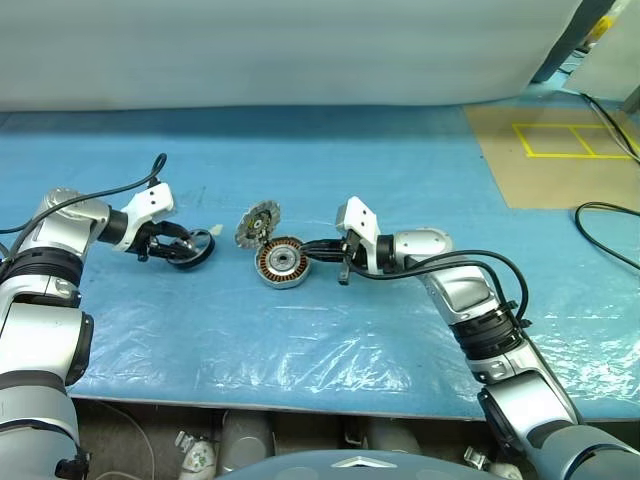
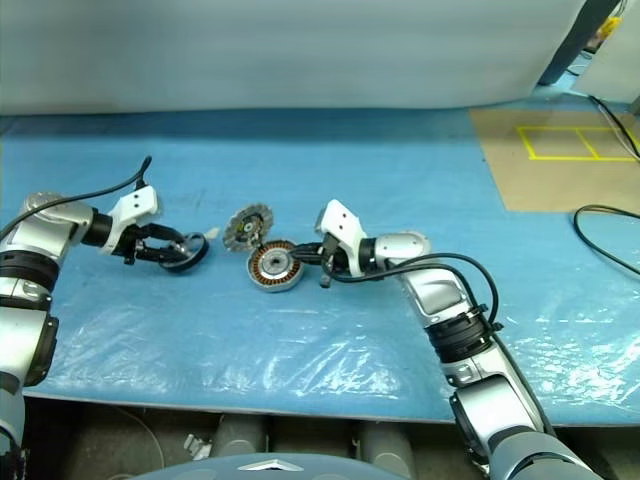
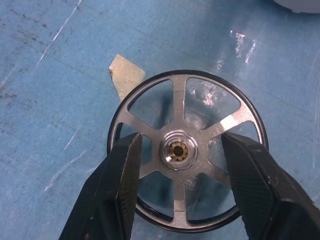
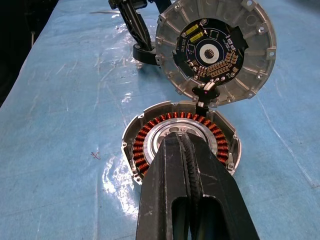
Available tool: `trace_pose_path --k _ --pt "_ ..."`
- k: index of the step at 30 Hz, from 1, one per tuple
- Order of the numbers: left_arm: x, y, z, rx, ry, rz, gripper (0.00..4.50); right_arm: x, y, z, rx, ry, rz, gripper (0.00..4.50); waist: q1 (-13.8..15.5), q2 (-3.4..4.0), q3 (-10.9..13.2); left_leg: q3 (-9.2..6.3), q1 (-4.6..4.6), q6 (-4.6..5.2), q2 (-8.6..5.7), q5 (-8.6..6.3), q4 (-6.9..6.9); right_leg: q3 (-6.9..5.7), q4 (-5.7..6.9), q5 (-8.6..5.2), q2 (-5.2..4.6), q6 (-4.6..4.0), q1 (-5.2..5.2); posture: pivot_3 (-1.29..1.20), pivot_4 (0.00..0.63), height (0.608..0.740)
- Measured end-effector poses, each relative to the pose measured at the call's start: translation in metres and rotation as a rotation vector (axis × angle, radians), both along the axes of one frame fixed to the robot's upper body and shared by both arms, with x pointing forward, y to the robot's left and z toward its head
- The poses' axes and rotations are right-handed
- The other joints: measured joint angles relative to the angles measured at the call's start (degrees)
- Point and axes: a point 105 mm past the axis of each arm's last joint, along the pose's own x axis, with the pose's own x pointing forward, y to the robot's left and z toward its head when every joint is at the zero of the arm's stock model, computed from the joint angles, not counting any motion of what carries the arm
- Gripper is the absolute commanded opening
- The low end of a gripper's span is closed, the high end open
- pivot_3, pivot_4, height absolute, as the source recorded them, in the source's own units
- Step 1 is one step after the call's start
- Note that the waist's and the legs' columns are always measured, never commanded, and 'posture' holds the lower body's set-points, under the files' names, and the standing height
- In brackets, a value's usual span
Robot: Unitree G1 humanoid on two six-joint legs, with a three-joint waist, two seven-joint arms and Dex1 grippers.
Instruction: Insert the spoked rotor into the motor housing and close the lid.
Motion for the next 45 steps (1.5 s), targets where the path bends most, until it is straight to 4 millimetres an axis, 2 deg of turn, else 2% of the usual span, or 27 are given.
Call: trace_pose_path --k 1,3,4,11,15,19,23,26,28,33,37,40,45 --pt "-0.001 0.001 -0.001 0.0 0.007 0.004 2.09 0.0 0.0 0.0 0.001 -0.002 -0.001 0.0 0.0 0.0 0.0 0.0 0.0 0.0 0.0 0.0 0.0 0.0 0.0 0.0 0.0 0.0 0.0 0.0 0.15 0.74" --pt "-0.001 0.002 -0.001 -0.003 0.018 0.011 1.42 0.001 0.0 0.001 0.002 -0.008 -0.005 0.0 0.02 0.0 0.0 0.0 0.01 0.0 -0.01 0.0 0.0 0.0 0.0 0.0 -0.01 0.0 0.02 0.0 0.15 0.74" --pt "-0.001 0.002 0.0 -0.004 0.018 0.015 1.27 0.001 0.0 0.001 0.003 -0.01 -0.005 0.0 0.04 0.0 0.0 0.0 0.03 0.0 -0.01 0.0 0.0 0.0 0.0 0.0 -0.01 0.0 0.04 0.0 0.15 0.74" --pt "-0.004 0.004 0.0 -0.053 0.003 0.022 1.27 0.004 -0.001 0.001 0.005 -0.021 -0.01 0.0 -0.02 0.0 0.0 0.0 0.04 0.0 0.0 0.0 0.0 0.0 0.0 0.0 0.0 0.01 0.07 0.0 0.15 0.74" --pt "-0.007 0.004 0.011 -0.202 -0.083 0.041 1.27 0.006 -0.001 0.0 0.007 -0.023 -0.012 0.0 -0.04 -0.01 0.01 0.0 0.02 -0.02 0.01 -0.01 0.0 -0.02 -0.02 0.0 0.0 0.01 0.06 0.0 0.15 0.74" --pt "-0.025 0.011 0.02 -0.354 -0.163 0.073 1.27 0.007 -0.002 0.0 0.009 -0.029 -0.014 0.0 -0.26 -0.01 0.01 0.02 0.03 -0.09 0.04 -0.06 -0.04 -0.03 -0.04 0.0 0.0 0.0 0.04 0.0 0.15 0.74" --pt "-0.054 0.008 0.009 -0.435 -0.136 0.096 1.27 0.008 -0.003 -0.001 0.009 -0.027 -0.014 0.0 -0.12 -0.01 0.01 0.03 0.03 -0.1 0.06 -0.07 -0.05 -0.04 -0.06 -0.01 0.0 -0.02 -0.02 0.0 0.15 0.74" --pt "-0.075 -0.008 0.009 -0.482 -0.113 0.079 1.27 0.008 -0.005 0.002 0.023 -0.024 -0.009 0.0 0.08 -0.05 0.04 0.03 0.01 -0.08 0.08 -0.07 -0.03 -0.05 -0.06 -0.03 -0.01 -0.05 -0.01 0.0 0.15 0.74" --pt "-0.081 -0.016 0.013 -0.5 -0.115 0.071 1.27 0.008 -0.007 0.003 0.028 -0.024 -0.01 0.0 0.24 -0.05 0.04 0.04 0.02 -0.06 0.08 -0.06 -0.01 -0.04 -0.05 -0.12 0.0 -0.19 0.0 0.0 0.15 0.74" --pt "-0.095 -0.051 0.027 -0.579 -0.133 0.024 1.27 0.011 -0.028 0.005 0.011 -0.02 -0.037 0.0 0.02 -0.04 0.05 0.07 0.07 -0.02 0.05 -0.04 0.04 0.04 -0.11 -0.17 -0.01 -0.28 0.13 0.0 0.15 0.74" --pt "-0.099 -0.079 0.026 -0.629 -0.108 -0.004 1.27 0.009 -0.038 -0.002 -0.009 0.0 -0.057 0.0 -0.13 -0.01 0.06 0.08 0.06 -0.01 0.07 -0.04 0.02 0.04 -0.08 -0.17 0.03 -0.28 0.13 0.0 0.15 0.74" --pt "-0.099 -0.096 0.019 -0.668 -0.076 -0.012 1.27 0.009 -0.04 -0.004 -0.012 0.003 -0.062 0.0 -0.5 -0.01 0.06 0.13 0.06 -0.01 0.06 -0.04 0.02 0.08 -0.08 -0.16 0.04 -0.27 0.13 0.0 0.15 0.74" --pt "-0.093 -0.109 0.011 -0.697 -0.08 -0.002 1.27 0.009 -0.039 -0.001 -0.009 -0.01 -0.064 0.0 -0.53 -0.01 0.06 0.12 0.06 0.0 0.04 -0.03 0.04 0.08 -0.08 -0.08 0.04 -0.13 0.15 0.0 0.15 0.74"
